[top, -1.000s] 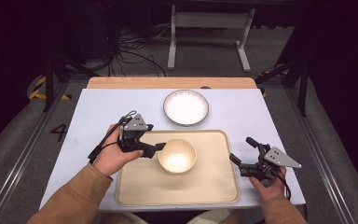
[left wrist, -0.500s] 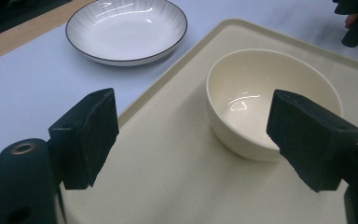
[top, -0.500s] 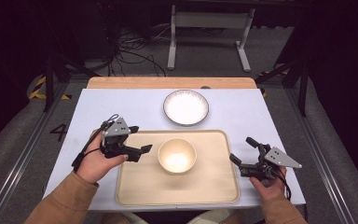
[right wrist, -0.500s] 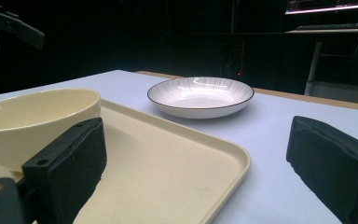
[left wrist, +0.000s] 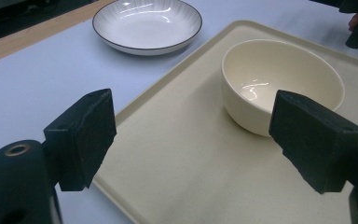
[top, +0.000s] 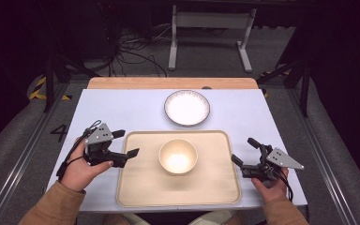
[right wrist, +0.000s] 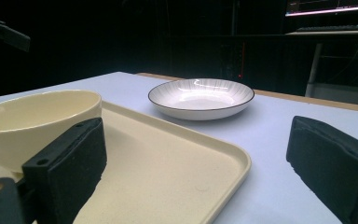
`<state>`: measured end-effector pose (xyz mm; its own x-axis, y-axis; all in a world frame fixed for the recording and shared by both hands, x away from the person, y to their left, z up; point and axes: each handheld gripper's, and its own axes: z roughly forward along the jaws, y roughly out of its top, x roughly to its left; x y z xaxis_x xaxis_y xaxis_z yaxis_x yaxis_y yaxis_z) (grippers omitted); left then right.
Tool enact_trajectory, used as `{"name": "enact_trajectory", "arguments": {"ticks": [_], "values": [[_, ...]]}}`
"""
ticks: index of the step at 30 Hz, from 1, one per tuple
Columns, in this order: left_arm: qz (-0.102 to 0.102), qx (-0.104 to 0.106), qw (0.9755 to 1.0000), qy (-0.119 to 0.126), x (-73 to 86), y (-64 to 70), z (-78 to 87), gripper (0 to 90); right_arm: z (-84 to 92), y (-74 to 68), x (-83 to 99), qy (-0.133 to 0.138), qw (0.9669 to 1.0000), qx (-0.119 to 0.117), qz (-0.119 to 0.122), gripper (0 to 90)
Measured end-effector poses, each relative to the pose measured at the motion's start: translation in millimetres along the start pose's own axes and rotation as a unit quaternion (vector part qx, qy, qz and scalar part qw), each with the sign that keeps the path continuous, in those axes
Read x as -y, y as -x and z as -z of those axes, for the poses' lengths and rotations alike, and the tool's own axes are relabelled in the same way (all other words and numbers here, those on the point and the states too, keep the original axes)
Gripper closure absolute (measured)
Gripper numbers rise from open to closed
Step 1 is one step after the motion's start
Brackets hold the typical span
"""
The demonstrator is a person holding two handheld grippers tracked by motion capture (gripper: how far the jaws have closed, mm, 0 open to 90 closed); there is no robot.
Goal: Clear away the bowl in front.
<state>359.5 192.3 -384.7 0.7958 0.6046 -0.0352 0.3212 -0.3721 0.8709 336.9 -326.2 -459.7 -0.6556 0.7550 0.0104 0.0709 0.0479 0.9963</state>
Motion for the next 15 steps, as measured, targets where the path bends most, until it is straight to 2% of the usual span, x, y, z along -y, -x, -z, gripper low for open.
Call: {"name": "enact_trajectory", "arguments": {"ticks": [7,8,15], "values": [[0.012,-0.006,0.9999,0.009,12.4,-5.7,8.5,15.0,0.2,-0.6,0.2,0.002,1.0000,0.001,0.002,5.2],[0.017,-0.007,0.9997,0.014,15.4,-6.9,10.8,14.9,0.2,-0.8,0.1,0.002,1.0000,0.001,0.002,5.2],[0.022,-0.011,0.9989,0.040,30.0,-10.4,17.2,13.7,0.4,-0.6,0.2,0.003,1.0000,0.001,0.002,5.0]]}}
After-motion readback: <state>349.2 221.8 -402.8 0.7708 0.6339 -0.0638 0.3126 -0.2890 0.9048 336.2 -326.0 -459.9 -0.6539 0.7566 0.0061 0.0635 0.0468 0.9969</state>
